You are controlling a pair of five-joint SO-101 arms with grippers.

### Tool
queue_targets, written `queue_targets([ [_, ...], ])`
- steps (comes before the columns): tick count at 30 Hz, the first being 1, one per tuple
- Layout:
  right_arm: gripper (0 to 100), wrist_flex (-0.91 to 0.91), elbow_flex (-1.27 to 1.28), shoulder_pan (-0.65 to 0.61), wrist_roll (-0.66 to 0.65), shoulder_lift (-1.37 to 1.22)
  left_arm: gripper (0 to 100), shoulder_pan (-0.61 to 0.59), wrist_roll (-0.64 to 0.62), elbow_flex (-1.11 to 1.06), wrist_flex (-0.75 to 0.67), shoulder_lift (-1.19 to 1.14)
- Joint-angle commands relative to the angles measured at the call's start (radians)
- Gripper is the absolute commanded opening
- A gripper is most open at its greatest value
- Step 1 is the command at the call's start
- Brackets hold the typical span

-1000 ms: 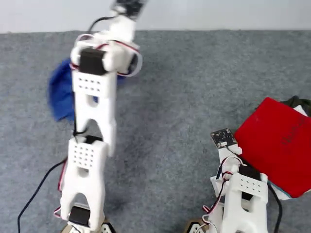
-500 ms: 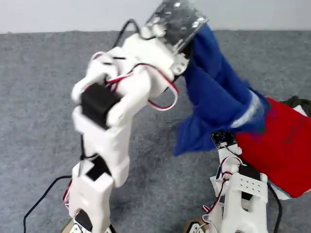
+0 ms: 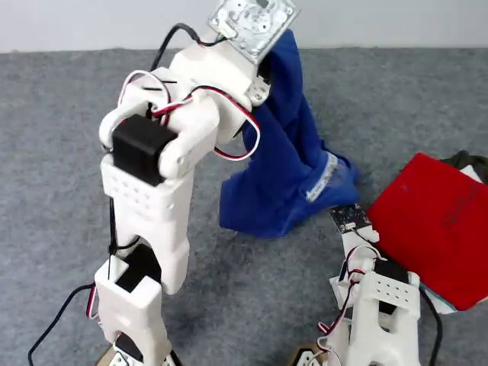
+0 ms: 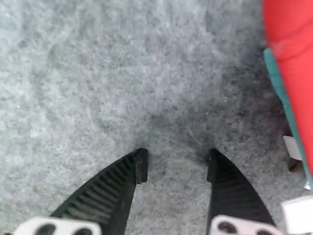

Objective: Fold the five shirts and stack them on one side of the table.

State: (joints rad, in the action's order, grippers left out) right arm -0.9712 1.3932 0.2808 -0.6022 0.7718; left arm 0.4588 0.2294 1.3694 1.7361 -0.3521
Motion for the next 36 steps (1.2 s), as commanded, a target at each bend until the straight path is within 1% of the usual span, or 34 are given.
queue_targets([
  [1, 21.3, 0.027, 0.025, 0.016, -0.014, -0.008, 1, 0.071, 0.005, -0.073, 0.021, 0.041],
  [4, 21.3, 0.027, 0.025, 0.016, -0.014, -0.008, 1, 0.184, 0.006, -0.151, 0.021, 0.041],
  [6, 21.3, 0.027, 0.025, 0.016, -0.014, -0.008, 1, 0.253, 0.006, -0.153, 0.021, 0.043],
  [9, 21.3, 0.027, 0.025, 0.016, -0.014, -0.008, 1, 0.350, 0.008, -0.084, 0.021, 0.069],
  [12, 21.3, 0.027, 0.025, 0.016, -0.014, -0.008, 1, 0.428, 0.011, -0.001, 0.021, 0.149],
  [15, 21.3, 0.027, 0.025, 0.016, -0.014, -0.008, 1, 0.430, 0.072, 0.019, 0.021, 0.232],
  [16, 21.3, 0.027, 0.025, 0.016, -0.014, -0.008, 1, 0.410, 0.098, 0.019, 0.021, 0.252],
  [18, 21.3, 0.027, 0.025, 0.016, -0.014, -0.008, 1, 0.347, 0.143, 0.013, 0.021, 0.269],
  [20, 21.3, 0.027, 0.025, 0.016, -0.014, -0.008, 1, 0.250, 0.161, -0.028, 0.021, 0.269],
  [23, 21.3, 0.027, 0.025, 0.016, -0.014, -0.008, 1, 0.127, 0.161, -0.189, 0.021, 0.270],
  [25, 21.3, 0.027, 0.025, 0.016, -0.014, -0.008, 1, 0.071, 0.161, -0.340, 0.021, 0.275],
  [28, 21.3, 0.027, 0.025, 0.016, -0.014, -0.008, 1, 0.031, 0.164, -0.654, 0.021, 0.279],
  [31, 21.3, 0.027, 0.025, 0.016, -0.014, -0.008, 1, 0.026, 0.170, -0.998, 0.012, 0.267],
  [34, 21.3, 0.027, 0.025, 0.016, -0.014, -0.008, 1, -0.005, 0.242, -1.264, -0.044, 0.270],
  [36, 21.3, 0.027, 0.025, 0.016, -0.014, -0.008, 1, -0.055, 0.290, -1.392, -0.123, 0.269],
])
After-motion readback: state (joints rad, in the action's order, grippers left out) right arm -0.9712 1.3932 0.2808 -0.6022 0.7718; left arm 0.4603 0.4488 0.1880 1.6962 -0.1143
